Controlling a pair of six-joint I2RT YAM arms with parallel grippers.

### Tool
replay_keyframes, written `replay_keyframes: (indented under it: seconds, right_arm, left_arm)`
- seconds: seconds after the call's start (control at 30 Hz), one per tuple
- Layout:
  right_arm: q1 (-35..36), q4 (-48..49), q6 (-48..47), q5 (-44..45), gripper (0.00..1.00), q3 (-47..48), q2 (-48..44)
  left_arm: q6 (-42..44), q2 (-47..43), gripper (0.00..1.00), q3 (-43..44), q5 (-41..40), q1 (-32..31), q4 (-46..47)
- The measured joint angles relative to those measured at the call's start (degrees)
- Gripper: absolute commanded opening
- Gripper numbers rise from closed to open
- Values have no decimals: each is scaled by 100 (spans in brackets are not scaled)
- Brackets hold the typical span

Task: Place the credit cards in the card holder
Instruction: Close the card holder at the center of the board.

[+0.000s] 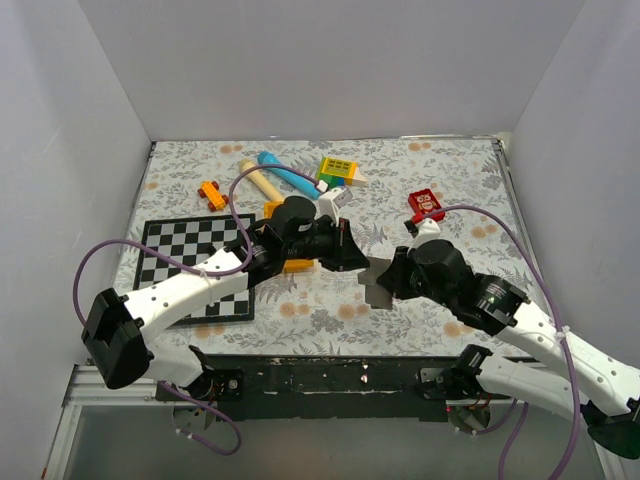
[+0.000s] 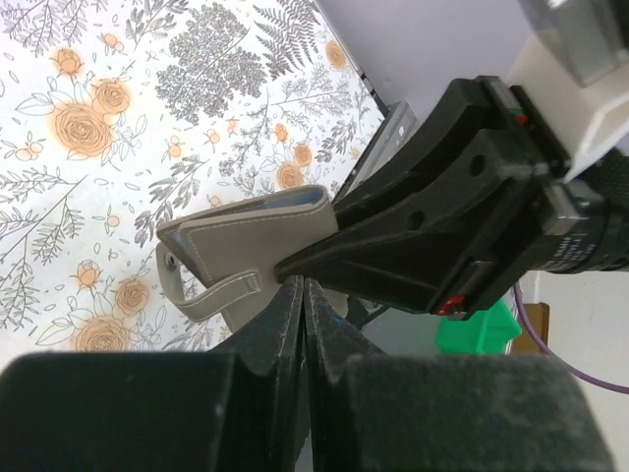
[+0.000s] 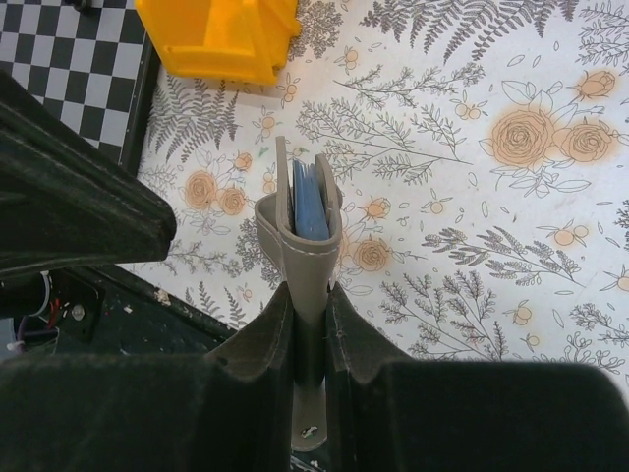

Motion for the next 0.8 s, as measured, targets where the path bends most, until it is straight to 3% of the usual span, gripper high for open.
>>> replay_keyframes:
  seconds: [0.2,0.37,0.6,0.8]
  right_arm:
    - [0,63,57,197,1,-7,-133]
    - [-4,-623,59,881,1,461,424]
    - [44,-2081,-103,1665,1,1486,2730]
    - [675,-3014,33,2520,1,2210,4760]
  left_arm:
    - [-94,11,0,-363,76,28,118]
    - [-184,-17,0,-481,-271,127,-160]
    - [-761,-909,1,-1602,-483,1991,-380]
    - [-678,-1547,6,-1510,-752,2124,-741]
